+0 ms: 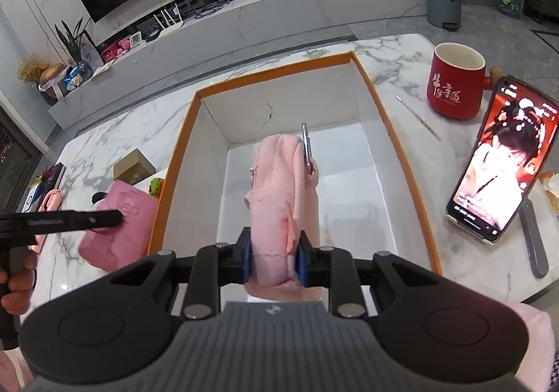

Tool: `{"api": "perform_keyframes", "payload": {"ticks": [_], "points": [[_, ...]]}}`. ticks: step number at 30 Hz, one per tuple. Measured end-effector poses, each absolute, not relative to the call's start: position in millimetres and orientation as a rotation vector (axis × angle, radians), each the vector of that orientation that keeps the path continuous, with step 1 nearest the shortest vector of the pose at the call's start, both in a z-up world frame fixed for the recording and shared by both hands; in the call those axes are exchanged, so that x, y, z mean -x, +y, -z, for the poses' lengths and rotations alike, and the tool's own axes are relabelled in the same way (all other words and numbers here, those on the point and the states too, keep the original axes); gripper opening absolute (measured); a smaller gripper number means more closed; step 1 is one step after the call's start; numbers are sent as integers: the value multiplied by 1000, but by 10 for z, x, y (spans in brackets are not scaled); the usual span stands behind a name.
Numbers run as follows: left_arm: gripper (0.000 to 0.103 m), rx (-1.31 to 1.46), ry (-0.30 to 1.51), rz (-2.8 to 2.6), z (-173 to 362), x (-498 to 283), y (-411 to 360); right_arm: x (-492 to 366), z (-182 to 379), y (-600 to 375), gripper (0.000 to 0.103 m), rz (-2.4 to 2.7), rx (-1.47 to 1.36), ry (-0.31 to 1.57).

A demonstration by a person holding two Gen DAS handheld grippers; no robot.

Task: Organize objects
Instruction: 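Lower the pink wallet into the shoebox with the left gripper while the right gripper lowers the pouch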

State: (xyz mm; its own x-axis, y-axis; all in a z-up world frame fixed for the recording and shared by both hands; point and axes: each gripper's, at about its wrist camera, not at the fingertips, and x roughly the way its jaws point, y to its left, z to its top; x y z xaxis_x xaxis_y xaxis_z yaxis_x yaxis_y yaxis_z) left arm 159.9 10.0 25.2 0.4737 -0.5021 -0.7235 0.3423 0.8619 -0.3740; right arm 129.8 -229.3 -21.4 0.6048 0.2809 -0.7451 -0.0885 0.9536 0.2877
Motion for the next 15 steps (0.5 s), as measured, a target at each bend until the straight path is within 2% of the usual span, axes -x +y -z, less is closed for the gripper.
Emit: {"api": "perform_keyframes", "payload": {"ticks": [7,15], "points": [[33,151,817,638,-837,-1303,-424,-1152,179,-2468,26,-234,-231,853],[33,59,921,648,-457,-1414,-1418,-1152,260,-2803,26,-235,-247,863]]}}
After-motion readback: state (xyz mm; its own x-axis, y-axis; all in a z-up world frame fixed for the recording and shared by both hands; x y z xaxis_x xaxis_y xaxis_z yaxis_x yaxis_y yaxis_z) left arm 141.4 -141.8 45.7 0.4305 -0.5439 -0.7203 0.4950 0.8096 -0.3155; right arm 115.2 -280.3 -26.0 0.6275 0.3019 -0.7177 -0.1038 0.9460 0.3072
